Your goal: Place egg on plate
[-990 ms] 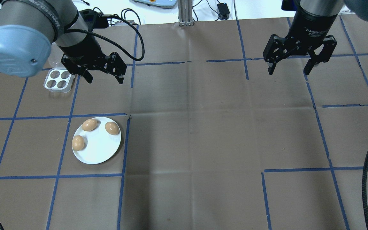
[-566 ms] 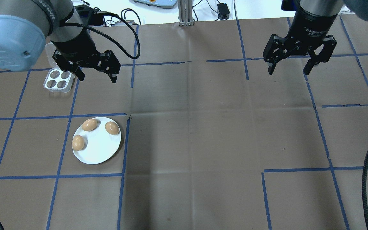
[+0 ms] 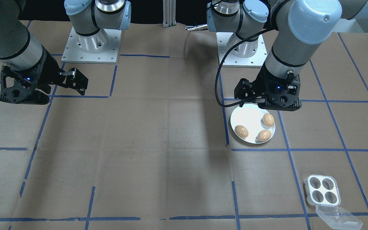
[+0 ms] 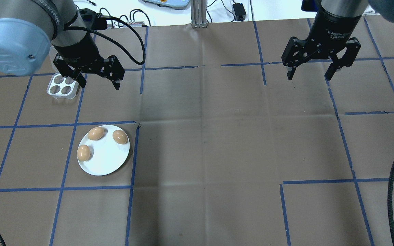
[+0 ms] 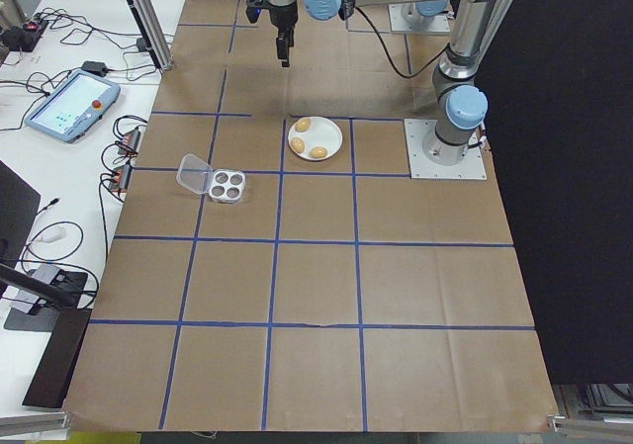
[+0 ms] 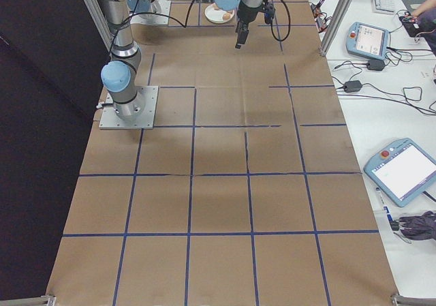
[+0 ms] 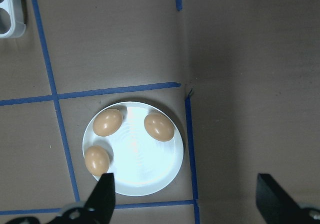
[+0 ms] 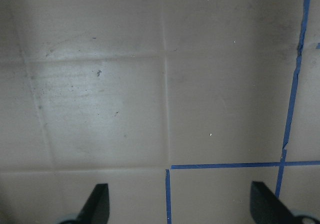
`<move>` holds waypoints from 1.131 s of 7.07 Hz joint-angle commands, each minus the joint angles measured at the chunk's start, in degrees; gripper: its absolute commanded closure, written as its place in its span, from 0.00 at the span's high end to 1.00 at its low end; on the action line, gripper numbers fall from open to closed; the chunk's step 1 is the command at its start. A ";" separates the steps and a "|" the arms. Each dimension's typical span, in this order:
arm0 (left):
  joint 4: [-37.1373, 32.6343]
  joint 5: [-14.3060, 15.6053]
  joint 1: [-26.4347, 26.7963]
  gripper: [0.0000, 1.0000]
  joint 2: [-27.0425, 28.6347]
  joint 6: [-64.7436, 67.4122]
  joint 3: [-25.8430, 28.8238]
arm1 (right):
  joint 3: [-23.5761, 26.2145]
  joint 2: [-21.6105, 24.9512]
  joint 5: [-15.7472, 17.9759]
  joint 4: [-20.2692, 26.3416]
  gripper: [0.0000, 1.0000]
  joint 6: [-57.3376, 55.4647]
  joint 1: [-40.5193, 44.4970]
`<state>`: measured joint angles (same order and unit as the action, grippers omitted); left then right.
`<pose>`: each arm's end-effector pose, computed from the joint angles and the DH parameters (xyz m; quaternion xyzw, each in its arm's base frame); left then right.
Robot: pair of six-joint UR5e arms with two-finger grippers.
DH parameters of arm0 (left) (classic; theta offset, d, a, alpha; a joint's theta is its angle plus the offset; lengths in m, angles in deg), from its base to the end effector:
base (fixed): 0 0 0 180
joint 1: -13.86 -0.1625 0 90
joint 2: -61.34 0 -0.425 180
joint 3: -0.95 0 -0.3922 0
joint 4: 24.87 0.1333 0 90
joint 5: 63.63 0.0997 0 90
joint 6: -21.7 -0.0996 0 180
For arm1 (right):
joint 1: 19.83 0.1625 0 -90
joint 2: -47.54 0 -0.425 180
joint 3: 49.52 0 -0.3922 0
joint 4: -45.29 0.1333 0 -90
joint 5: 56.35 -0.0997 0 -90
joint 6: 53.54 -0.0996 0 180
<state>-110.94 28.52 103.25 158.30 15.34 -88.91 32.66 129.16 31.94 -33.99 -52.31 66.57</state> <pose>-0.1239 -0.5368 0.4334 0.0506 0.9982 0.0263 0.0172 0.1026 -0.5399 0.4620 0.0220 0.9948 0.0976 0.0190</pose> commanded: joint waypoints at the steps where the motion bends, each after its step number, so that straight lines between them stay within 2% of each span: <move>1: -0.06 0.31 -0.09 1.00 0.43 -0.23 0.04 | 0.00 0.03 0.04 0.00 1.00 0.00 0.00; 3: -0.41 0.40 -1.75 1.00 0.60 -0.93 -0.05 | 0.00 0.03 -0.05 0.00 1.00 0.00 0.00; 8: -0.94 -0.57 -2.03 1.00 1.21 0.65 0.21 | 0.00 0.03 0.04 0.00 1.00 0.00 0.00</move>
<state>-111.91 28.25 101.25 159.01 15.92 -88.69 32.66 129.19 31.94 -33.99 -52.31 66.57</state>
